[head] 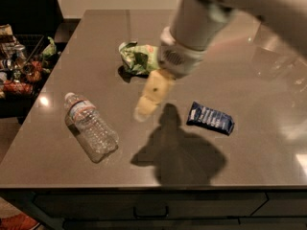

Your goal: Place water bottle upright

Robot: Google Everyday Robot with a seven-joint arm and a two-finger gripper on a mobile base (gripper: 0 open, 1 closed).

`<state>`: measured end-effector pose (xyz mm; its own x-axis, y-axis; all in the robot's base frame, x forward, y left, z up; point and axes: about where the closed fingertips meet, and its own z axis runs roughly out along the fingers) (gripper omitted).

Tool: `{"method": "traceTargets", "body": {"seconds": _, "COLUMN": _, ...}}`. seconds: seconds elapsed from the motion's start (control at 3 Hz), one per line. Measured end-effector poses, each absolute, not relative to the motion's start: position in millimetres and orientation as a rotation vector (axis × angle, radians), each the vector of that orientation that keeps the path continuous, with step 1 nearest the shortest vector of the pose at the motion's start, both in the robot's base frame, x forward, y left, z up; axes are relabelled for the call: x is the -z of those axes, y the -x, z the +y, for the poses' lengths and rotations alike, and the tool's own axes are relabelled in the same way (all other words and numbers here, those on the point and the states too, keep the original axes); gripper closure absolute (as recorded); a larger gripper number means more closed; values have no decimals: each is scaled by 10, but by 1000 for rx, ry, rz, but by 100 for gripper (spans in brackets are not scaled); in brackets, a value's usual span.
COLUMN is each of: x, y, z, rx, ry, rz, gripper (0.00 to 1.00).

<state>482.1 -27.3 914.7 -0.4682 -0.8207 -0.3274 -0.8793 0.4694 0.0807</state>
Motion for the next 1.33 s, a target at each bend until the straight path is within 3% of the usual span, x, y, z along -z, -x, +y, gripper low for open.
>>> {"method": "traceTargets", "body": {"seconds": 1.33, "x": -8755, "y": -4962, "z": 1164, "rx": -380, "ry": 1470, "rz": 2594, "gripper": 0}}
